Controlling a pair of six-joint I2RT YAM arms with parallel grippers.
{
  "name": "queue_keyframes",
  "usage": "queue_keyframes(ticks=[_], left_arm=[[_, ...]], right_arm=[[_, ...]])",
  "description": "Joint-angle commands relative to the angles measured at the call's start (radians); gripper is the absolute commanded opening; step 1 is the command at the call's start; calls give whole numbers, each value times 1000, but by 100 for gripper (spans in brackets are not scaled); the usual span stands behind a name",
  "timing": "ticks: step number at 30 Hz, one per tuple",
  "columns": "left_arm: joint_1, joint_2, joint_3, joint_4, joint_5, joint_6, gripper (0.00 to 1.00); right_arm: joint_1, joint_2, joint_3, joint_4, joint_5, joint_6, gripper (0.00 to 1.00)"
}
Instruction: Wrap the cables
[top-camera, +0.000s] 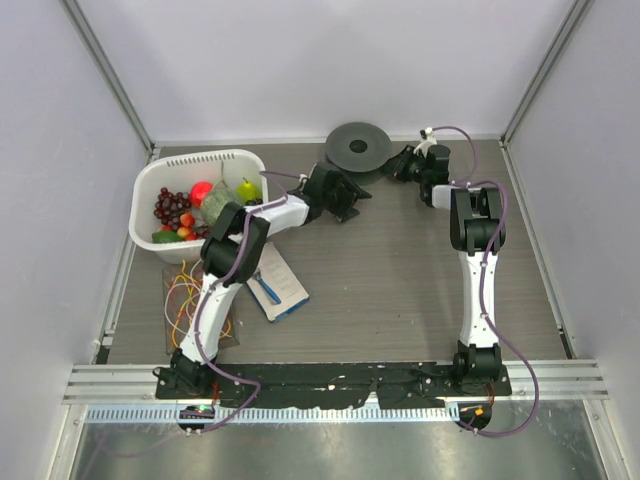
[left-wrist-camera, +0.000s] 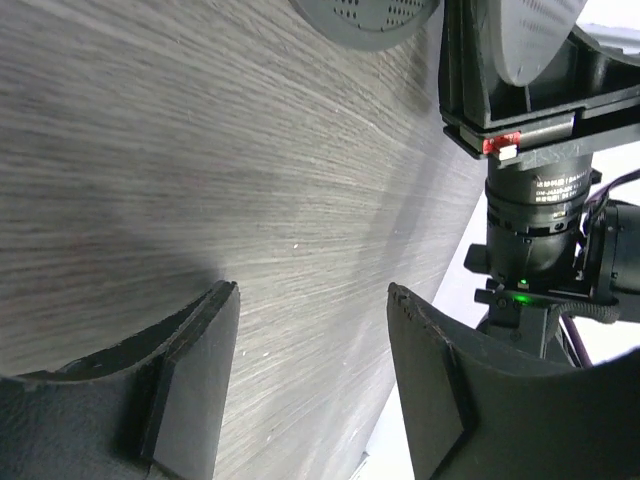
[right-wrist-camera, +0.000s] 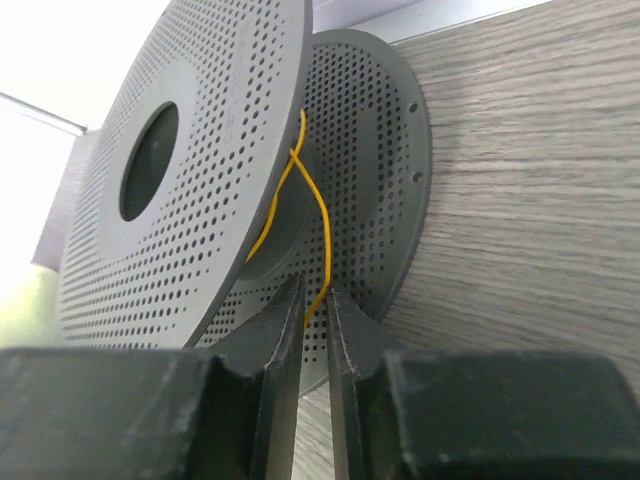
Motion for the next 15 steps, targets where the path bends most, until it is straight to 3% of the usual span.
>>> queue_keyframes(ticks=[1, 10, 15], left_arm=[[-3, -110, -33, 28, 9, 44, 65], [-1, -212, -56, 58, 9, 165, 67], [6, -301, -84, 36, 13, 289, 81]], right_arm=[[0, -50, -43, -10, -5, 40, 24], [-17, -154, -172, 27, 12, 63, 42], [-60, -267, -278, -7, 24, 37, 52]])
